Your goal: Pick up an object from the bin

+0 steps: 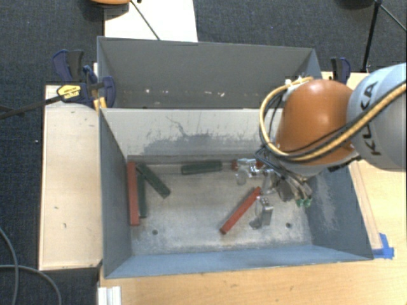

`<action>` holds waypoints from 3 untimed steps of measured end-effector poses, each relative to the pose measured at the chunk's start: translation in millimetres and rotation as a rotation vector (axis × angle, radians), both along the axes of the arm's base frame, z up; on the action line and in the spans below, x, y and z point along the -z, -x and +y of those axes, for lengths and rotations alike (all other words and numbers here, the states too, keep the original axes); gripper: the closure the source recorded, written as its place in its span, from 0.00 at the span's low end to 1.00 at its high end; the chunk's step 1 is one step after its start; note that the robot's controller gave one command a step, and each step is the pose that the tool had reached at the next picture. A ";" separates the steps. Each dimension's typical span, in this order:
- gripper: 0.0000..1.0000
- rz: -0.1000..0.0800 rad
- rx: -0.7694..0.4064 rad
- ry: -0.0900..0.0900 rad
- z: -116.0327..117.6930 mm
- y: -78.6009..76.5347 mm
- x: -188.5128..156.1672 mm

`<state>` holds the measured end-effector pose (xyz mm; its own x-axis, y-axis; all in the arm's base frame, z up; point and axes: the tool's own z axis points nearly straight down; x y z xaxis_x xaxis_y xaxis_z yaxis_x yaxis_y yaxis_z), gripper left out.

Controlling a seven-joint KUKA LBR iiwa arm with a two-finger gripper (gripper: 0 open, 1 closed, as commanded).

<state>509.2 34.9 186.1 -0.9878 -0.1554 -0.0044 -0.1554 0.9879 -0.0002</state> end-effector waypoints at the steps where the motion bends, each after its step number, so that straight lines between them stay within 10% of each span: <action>1: 0.00 0.004 -0.346 0.001 -1.3 -1.9 22.5; 2: 0.00 0.001 -0.457 0.001 -4.2 -7.3 25.0; 3: 0.00 -0.002 -0.803 0.004 0.2 -15.2 95.3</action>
Offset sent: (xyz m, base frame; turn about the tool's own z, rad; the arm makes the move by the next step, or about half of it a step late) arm 0.0085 -0.0060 -0.0261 -0.4944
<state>524.3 35.1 90.8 -0.5740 -0.8188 -0.0042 -0.8188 0.5740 -0.0050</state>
